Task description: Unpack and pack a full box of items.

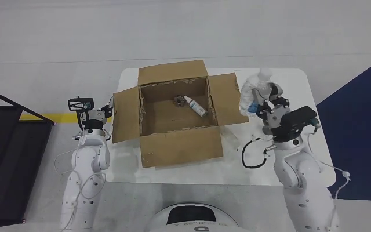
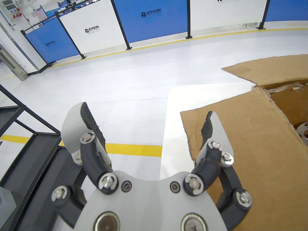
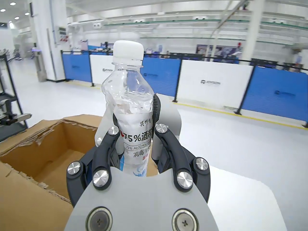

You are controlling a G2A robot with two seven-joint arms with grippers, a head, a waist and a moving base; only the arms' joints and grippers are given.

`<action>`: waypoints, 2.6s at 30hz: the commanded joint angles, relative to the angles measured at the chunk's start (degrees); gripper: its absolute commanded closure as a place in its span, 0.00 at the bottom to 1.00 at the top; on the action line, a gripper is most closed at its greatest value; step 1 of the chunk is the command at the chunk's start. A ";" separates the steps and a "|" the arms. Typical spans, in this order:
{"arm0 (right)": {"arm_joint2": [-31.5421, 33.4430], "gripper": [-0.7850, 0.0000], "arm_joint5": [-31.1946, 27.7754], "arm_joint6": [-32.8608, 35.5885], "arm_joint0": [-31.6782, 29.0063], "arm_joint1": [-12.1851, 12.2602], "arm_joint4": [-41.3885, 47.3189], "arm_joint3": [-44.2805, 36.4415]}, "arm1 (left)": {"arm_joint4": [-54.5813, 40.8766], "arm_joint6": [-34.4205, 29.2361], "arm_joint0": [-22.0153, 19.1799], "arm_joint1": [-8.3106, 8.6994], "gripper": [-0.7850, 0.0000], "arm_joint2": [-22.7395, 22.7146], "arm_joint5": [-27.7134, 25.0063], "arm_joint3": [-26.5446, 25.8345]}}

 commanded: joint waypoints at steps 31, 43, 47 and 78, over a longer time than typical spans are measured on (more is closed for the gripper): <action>13.87 0.72 -3.28 27.62 0.50 1.12 35.99 28.11 | 0.00 0.00 0.00 0.00 0.00 0.00 0.00 0.00; 14.04 0.00 0.08 25.45 -2.68 0.86 34.34 21.10 | 0.00 0.00 0.00 0.00 0.00 0.00 0.00 0.00; 13.40 0.00 0.35 21.52 -6.36 0.60 29.62 12.09 | 0.00 0.00 0.00 0.00 0.00 0.00 0.00 0.00; -20.97 0.00 -15.44 45.52 27.28 0.43 15.29 7.18 | 0.00 0.00 0.00 0.00 0.00 0.00 0.00 0.00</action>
